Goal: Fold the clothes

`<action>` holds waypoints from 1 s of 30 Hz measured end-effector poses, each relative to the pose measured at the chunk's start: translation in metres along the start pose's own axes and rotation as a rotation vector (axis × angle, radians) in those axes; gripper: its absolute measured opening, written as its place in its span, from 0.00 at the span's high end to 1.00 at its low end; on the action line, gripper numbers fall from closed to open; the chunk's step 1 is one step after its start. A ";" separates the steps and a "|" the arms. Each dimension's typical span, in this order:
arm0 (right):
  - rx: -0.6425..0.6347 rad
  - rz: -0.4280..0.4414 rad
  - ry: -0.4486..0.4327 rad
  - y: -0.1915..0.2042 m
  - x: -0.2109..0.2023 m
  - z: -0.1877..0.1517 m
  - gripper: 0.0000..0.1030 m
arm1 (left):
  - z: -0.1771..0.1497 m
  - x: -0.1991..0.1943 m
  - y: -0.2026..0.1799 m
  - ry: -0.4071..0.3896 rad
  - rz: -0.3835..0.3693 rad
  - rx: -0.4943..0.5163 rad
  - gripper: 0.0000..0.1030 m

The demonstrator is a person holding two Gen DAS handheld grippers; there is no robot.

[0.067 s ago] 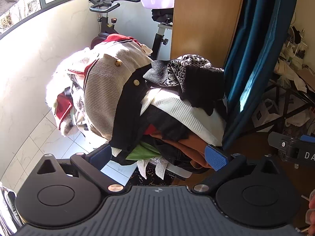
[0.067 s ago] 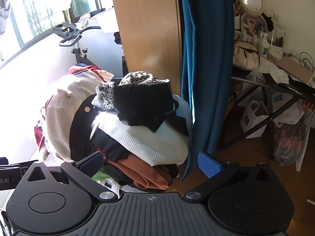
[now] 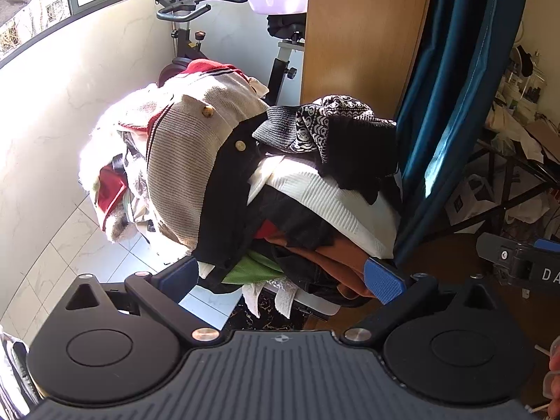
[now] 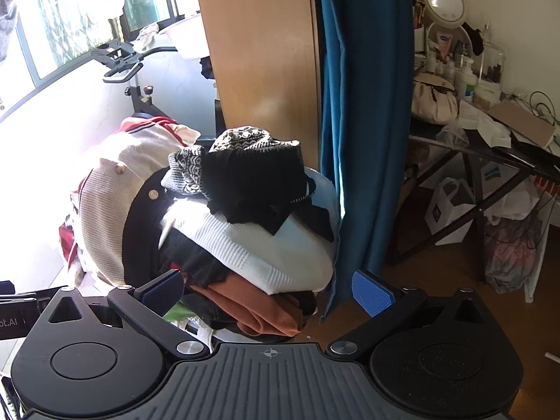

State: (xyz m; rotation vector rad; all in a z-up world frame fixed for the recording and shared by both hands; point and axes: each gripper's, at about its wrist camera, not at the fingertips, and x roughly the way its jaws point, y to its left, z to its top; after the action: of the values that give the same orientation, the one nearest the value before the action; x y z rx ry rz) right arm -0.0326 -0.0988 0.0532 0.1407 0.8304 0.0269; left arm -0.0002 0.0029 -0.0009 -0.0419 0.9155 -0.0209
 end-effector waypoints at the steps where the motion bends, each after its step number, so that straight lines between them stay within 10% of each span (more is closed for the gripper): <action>1: 0.004 0.002 0.000 0.000 0.000 0.000 0.01 | 0.000 0.000 0.001 0.005 -0.004 -0.001 0.00; 30: 0.000 0.013 0.024 0.019 0.004 -0.006 0.01 | -0.009 0.001 0.020 0.042 -0.009 -0.058 0.00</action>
State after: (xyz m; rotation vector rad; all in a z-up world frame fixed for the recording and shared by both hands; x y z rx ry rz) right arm -0.0341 -0.0787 0.0492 0.1465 0.8532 0.0407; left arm -0.0070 0.0230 -0.0078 -0.0996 0.9583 -0.0032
